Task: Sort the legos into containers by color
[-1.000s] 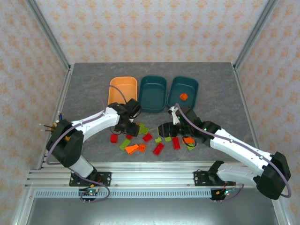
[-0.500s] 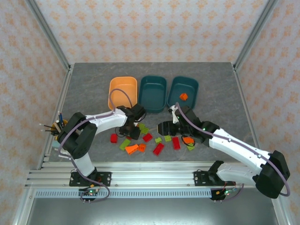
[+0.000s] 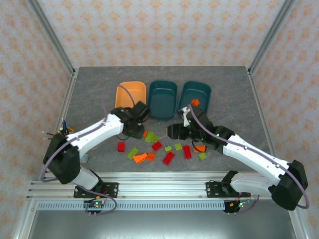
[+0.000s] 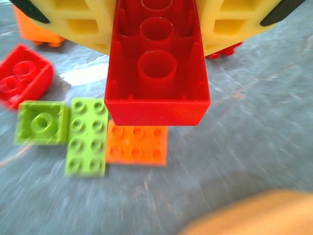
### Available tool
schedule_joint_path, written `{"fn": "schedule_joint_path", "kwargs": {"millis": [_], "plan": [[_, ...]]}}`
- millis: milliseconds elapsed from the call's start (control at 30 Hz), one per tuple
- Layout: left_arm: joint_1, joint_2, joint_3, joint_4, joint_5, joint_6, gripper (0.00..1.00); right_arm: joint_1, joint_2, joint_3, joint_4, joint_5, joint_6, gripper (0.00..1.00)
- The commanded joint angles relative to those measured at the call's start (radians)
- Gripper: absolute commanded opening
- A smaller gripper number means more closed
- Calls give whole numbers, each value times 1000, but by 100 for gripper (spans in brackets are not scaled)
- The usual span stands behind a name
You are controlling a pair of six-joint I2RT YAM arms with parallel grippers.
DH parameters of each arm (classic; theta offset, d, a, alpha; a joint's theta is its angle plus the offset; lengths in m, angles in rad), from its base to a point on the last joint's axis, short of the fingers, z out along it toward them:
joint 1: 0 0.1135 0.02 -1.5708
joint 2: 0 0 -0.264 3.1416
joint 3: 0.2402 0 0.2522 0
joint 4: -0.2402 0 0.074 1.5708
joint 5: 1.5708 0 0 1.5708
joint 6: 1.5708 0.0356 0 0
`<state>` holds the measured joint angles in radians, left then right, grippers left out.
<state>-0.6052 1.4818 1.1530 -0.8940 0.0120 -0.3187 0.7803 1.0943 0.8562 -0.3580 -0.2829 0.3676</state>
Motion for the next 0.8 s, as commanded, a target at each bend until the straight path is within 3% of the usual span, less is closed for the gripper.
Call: {"fn": "schedule_joint_path", "kwargs": {"millis": [0,133,333,533,767], "plan": [[88,-20,134,-133,-46,-36,28,2,14,87,43,91,21,65],[215,120,325,-158,-42,-22,27,1,53,157,76,170,44,66],[321,446,615,-188,-84,-24,28,-21,149,259,77,214,74,67],[376,680,761,-183,-48,-27,29,-79,245,336,37,201,154,67],[380,789,819,-171,-19,-6,33,-111,285,354,-89,194,167,67]]}}
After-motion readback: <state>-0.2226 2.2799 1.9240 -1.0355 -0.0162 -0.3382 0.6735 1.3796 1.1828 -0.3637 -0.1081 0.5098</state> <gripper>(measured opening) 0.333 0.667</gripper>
